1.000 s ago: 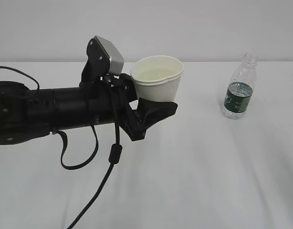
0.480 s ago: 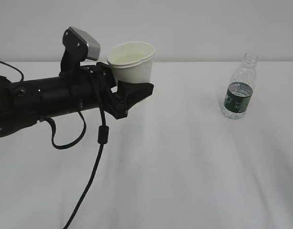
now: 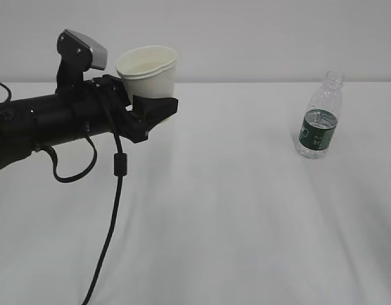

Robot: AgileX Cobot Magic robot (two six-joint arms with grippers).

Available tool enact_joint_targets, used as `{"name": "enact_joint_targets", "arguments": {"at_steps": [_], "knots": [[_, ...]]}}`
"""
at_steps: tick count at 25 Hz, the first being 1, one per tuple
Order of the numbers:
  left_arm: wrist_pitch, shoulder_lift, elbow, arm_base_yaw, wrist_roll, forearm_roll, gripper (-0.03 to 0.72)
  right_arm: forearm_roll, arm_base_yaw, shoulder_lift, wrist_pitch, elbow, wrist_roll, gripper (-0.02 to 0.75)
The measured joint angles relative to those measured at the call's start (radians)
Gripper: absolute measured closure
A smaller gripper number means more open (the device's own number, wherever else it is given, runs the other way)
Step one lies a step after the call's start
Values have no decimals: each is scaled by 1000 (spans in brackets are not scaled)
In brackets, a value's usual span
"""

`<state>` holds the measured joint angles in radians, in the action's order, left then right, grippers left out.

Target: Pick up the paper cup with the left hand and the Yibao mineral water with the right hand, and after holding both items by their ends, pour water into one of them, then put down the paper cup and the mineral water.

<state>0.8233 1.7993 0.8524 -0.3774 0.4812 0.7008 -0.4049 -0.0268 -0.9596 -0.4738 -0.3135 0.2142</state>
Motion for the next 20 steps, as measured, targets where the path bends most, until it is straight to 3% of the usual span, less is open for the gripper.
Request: {"name": "enact_joint_targets", "arguments": {"at_steps": [20], "knots": [[0,0,0,131,-7,-5,234,0,0,0,2,0,0,146]]}}
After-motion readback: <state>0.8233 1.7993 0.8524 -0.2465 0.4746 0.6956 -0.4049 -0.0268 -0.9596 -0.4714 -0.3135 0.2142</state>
